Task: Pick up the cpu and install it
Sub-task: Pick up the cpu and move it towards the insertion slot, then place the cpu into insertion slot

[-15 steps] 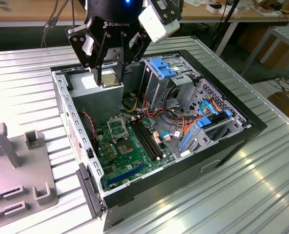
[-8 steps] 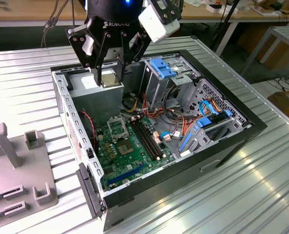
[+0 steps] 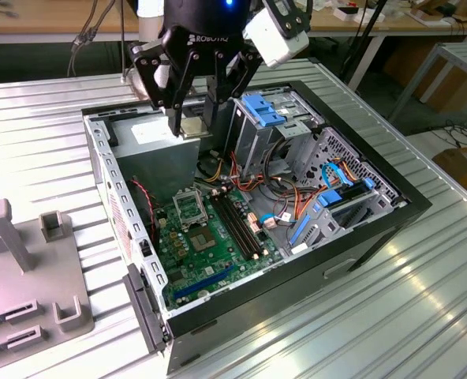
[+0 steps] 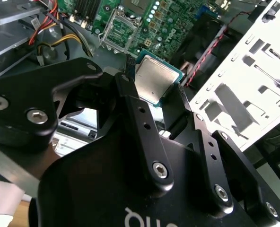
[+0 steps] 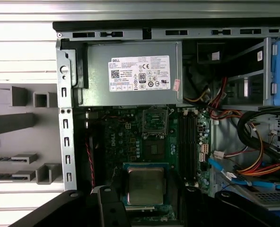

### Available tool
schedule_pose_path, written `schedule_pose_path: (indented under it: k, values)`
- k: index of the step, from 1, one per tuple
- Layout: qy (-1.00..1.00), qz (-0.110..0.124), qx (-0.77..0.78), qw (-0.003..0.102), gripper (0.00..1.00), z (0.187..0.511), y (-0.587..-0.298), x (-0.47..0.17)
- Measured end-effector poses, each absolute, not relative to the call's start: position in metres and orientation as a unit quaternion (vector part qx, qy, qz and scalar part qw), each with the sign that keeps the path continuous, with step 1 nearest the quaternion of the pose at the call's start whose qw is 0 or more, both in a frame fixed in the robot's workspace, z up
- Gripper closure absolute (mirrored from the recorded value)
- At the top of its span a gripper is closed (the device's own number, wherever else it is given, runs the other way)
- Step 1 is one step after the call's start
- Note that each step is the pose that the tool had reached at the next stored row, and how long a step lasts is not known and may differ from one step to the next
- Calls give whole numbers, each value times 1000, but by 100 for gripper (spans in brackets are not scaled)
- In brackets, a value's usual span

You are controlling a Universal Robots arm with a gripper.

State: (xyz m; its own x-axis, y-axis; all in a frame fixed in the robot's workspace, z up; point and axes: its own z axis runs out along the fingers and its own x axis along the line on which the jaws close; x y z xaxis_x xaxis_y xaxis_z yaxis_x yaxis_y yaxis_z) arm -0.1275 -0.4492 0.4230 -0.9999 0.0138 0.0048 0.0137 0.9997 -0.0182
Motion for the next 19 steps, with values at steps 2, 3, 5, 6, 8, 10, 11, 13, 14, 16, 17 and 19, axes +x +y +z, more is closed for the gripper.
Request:
schedule_pose_path:
  k: [2,3,5,6,8,10,11,13,14,16,17,19]
  values:
    - [-1000,9,-7,2,53,423,-449,-121]
    - [-1000,9,-7,2,53,423,-449,-118]
    - [-1000,10,-7,2,53,423,-449,-114]
    - [-1000,10,-7,2,53,423,-449,-114]
    - [-1000,10,-7,2,53,423,-449,-114]
    - [-1000,10,-7,2,53,422,-449,-112]
    - [-1000,10,-7,2,53,422,-449,-112]
    - [-1000,10,-7,2,53,422,-449,-112]
    - [-1000,10,-7,2,53,421,-449,-112]
    - [-1000,10,-7,2,53,420,-449,-112]
    - [-1000,10,-7,2,53,420,-449,-112]
    - [-1000,10,-7,2,53,419,-450,-112]
